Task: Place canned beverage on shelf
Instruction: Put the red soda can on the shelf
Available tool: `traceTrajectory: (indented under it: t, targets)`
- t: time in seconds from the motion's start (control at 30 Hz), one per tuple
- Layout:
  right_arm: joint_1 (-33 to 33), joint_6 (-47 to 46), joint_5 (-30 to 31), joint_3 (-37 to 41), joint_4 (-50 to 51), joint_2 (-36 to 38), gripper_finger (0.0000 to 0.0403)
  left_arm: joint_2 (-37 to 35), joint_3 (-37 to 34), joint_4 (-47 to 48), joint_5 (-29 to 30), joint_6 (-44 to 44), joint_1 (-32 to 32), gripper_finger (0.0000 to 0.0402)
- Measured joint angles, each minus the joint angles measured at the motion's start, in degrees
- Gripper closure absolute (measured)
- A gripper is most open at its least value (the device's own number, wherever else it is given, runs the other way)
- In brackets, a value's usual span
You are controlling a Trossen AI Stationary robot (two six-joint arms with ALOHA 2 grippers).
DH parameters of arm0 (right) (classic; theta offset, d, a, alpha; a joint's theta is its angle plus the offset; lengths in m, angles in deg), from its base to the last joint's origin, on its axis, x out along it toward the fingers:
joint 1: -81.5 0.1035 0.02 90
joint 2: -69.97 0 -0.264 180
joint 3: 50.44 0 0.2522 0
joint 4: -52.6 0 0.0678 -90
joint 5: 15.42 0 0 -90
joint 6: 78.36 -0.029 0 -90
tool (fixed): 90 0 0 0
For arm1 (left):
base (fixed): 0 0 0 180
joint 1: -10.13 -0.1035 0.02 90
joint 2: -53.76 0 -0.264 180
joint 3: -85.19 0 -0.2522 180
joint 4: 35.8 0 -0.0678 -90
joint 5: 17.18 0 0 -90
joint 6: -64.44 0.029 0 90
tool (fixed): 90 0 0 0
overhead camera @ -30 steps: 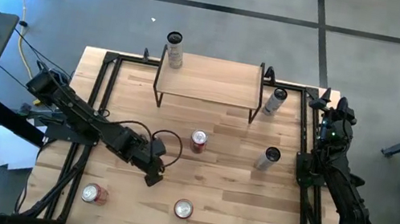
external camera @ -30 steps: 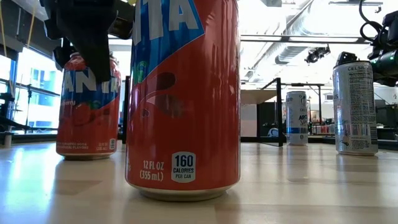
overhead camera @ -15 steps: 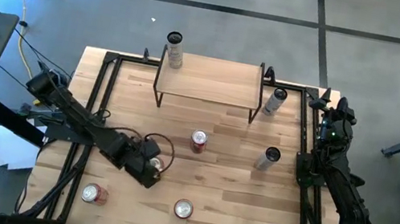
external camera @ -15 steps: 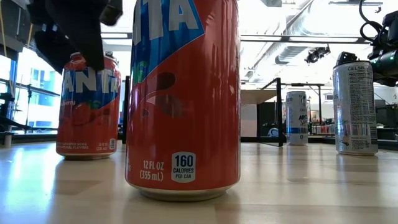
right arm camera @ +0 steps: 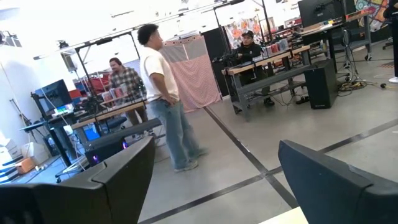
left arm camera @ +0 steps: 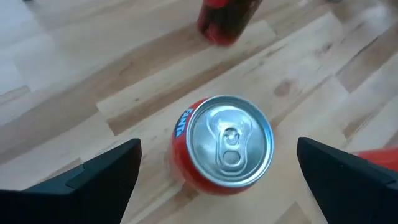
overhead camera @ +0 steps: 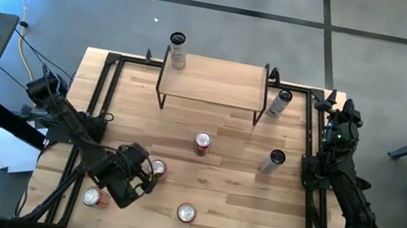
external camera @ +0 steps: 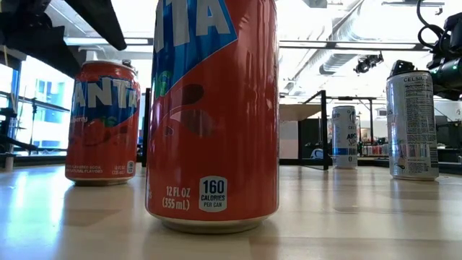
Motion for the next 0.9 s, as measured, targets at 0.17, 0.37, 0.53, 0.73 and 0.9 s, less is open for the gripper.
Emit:
traceTrajectory:
  t: [0.17,0.37,0.53,0.73,0.9]
  targets:
    - [0.02,0.0,-0.02,-0.01,-0.01,0.01,0.0075,3.68,0.0,-0.66,4.67,-3.35,1.89,0.0002]
    - [0.02,0.0,-0.02,0.0,-0.02,0.0,0.0075,8.67,-0.02,-0.39,11.12,-9.75,4.14,0.0002]
    - [0.02,0.01,-0.02,0.0,-0.02,0.0,0.0075,11.91,-0.04,0.27,18.38,-10.28,5.59,0.0002]
    - [0.02,0.0,-0.02,0.0,-0.01,0.0,0.0075,14.43,-0.07,2.25,21.15,-14.25,5.84,0.0002]
    - [0.02,0.0,-0.02,0.0,0.0,0.01,0.0075,15.95,-0.08,4.14,21.69,-17.99,5.72,0.0002]
